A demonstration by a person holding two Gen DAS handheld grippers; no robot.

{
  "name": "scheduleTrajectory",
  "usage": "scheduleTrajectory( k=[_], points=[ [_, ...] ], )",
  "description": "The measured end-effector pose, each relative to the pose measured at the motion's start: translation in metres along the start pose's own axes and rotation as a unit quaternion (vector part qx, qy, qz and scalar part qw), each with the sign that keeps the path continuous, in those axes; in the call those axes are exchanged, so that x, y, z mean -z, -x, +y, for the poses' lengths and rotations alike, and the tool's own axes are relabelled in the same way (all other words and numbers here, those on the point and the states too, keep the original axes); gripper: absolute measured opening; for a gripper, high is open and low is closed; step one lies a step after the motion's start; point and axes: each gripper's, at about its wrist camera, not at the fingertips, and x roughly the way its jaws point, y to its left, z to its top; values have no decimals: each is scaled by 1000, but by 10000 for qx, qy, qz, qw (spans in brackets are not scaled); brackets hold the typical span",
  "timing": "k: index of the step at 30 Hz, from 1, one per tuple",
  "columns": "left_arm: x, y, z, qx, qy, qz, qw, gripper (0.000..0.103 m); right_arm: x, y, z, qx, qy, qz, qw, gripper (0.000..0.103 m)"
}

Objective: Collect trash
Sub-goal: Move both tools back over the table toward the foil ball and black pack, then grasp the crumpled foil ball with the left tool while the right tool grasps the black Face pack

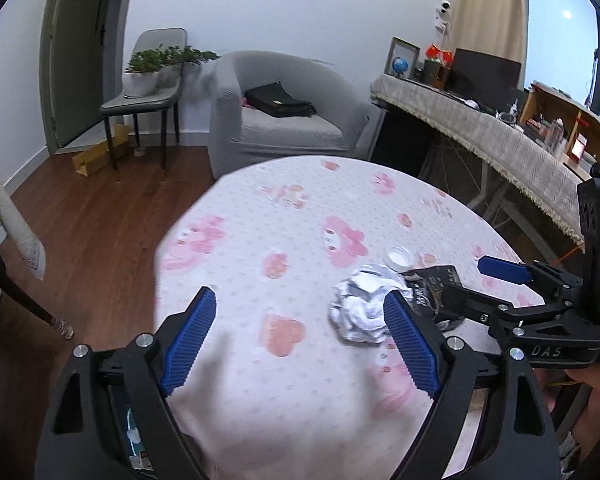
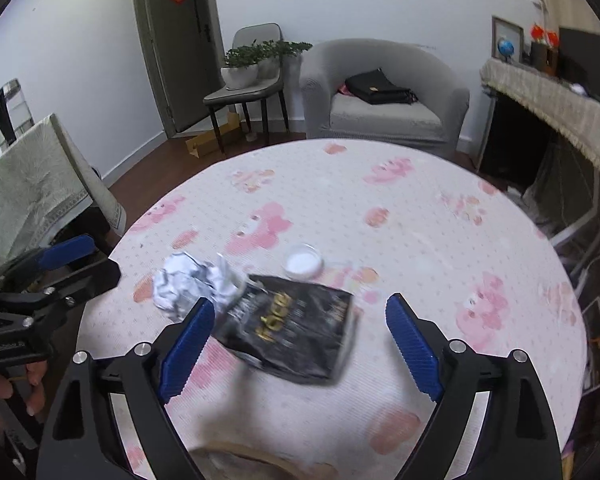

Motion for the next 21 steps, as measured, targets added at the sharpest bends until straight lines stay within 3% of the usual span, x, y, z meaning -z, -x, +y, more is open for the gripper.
scheduleTrajectory(
  k=[5, 9, 14, 21],
  points=[
    [2, -19, -16, 151, -65, 154, 9997, 88, 3, 5, -12, -195, 19, 26, 9998, 89],
    [2, -31, -21, 249, -27, 289, 9993, 88, 7, 10, -18, -589, 107, -43, 9982, 90],
    [3, -41, -24, 417, 43, 387, 9984, 88, 12, 8, -20, -596, 264, 47, 9979, 91],
    [1, -50, -28, 357, 37, 491, 9981, 71, 15, 3, -14, -417, 490, 151, 9978, 91]
  ],
)
